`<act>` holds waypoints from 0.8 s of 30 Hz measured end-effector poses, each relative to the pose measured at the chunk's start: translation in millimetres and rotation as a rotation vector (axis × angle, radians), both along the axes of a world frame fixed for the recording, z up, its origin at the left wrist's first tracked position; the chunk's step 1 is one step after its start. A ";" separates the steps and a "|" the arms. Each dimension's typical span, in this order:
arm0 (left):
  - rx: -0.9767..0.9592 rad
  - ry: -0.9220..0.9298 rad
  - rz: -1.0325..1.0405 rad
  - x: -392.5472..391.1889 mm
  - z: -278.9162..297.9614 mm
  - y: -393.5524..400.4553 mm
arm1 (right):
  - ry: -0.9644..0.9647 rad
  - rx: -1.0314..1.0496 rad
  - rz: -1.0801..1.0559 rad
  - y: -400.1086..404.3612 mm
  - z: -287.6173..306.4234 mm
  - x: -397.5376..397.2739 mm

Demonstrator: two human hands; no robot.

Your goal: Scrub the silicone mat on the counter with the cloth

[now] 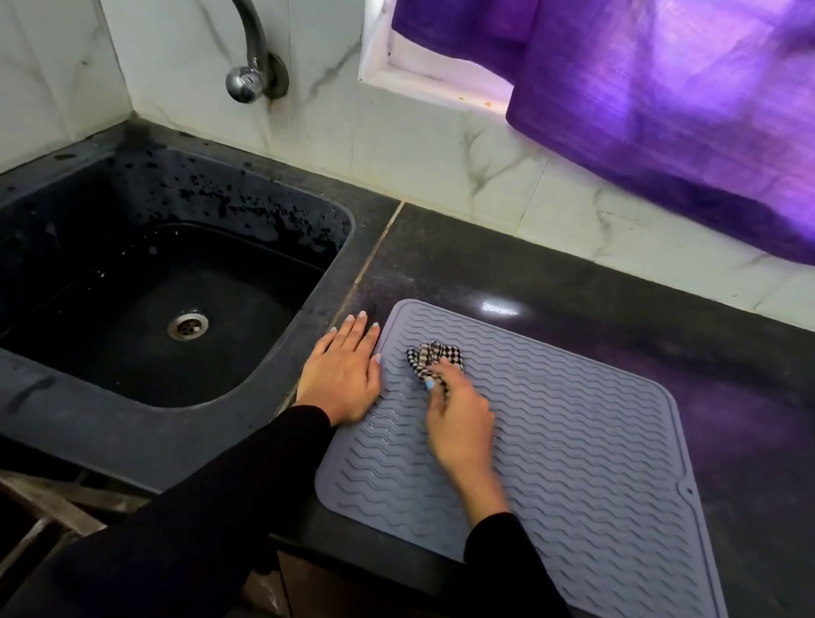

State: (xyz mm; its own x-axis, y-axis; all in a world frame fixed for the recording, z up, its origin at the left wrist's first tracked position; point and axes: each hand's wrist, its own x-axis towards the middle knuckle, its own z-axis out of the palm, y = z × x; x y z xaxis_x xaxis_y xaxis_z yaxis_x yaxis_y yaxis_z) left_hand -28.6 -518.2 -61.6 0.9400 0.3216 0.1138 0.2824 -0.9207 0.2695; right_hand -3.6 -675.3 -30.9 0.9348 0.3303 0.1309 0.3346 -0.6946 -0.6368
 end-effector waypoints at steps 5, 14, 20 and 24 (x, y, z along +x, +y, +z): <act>-0.004 -0.010 0.008 1.3 -1.2 1.0 | 0.112 0.356 -0.207 4.1 17.1 13.4; 0.030 0.029 -0.004 1.3 0.9 1.0 | -0.301 -0.392 0.283 17.3 0.9 -3.1; -0.004 0.043 -0.008 0.9 1.8 0.6 | -0.428 -0.486 0.207 -13.1 -6.3 2.8; -0.003 0.036 -0.008 -0.2 1.7 1.9 | -0.325 -0.527 0.221 -26.9 4.9 7.1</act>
